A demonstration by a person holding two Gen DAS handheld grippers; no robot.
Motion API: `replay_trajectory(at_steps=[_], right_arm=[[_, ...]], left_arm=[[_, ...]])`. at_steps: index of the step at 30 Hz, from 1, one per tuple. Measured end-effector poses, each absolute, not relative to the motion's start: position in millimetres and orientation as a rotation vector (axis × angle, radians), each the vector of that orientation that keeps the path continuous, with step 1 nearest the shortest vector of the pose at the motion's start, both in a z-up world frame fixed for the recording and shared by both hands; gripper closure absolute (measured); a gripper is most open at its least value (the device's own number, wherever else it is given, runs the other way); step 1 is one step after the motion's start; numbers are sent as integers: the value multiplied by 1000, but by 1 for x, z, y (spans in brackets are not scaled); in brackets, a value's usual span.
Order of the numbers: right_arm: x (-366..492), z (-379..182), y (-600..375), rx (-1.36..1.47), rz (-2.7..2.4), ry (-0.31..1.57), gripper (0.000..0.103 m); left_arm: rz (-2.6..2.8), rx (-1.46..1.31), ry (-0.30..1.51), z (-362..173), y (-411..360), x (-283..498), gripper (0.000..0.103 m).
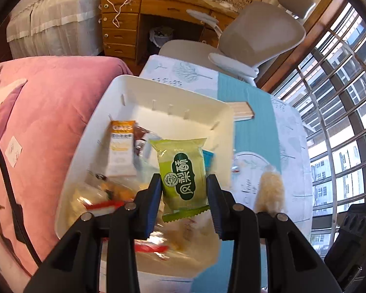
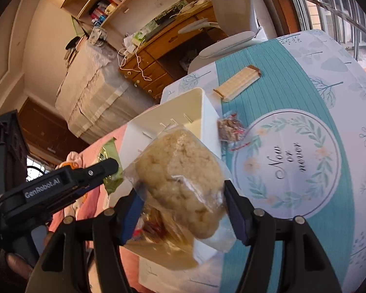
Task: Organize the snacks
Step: 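Carry green packet with left gripper while right gripper carries pastry bag to tray, then release green packet into tray with left gripper while right gripper drops pastry bag, then move left gripper to brown wafer bar while right gripper approaches small clear nut bag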
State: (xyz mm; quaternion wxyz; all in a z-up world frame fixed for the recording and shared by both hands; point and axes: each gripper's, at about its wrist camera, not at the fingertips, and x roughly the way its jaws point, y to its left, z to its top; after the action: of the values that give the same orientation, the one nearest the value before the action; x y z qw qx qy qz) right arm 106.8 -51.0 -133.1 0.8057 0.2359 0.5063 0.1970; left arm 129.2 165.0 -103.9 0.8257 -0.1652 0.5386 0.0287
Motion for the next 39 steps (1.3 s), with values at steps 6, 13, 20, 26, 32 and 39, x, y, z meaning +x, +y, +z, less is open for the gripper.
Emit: replay_trajectory(at_steps=[6, 13, 20, 26, 32, 39], right_arm=[[119, -132, -15, 540, 413, 1040, 39], [141, -127, 25, 517, 410, 1017, 39], [160, -131, 29, 537, 355, 1041, 28], [152, -132, 18, 517, 322, 1056, 22], [139, -134, -7, 456, 278, 1075, 22], [128, -137, -36, 320, 277, 1062, 22]], left_arm=[[33, -277, 1183, -112, 202, 152, 67], [3, -242, 1244, -119, 236, 176, 67], [-93, -200, 1297, -115, 240, 195, 39], [-123, -197, 1325, -107, 240, 208, 28], [-187, -151, 1346, -99, 227, 225, 27], [-291, -46, 1342, -84, 196, 252, 24]])
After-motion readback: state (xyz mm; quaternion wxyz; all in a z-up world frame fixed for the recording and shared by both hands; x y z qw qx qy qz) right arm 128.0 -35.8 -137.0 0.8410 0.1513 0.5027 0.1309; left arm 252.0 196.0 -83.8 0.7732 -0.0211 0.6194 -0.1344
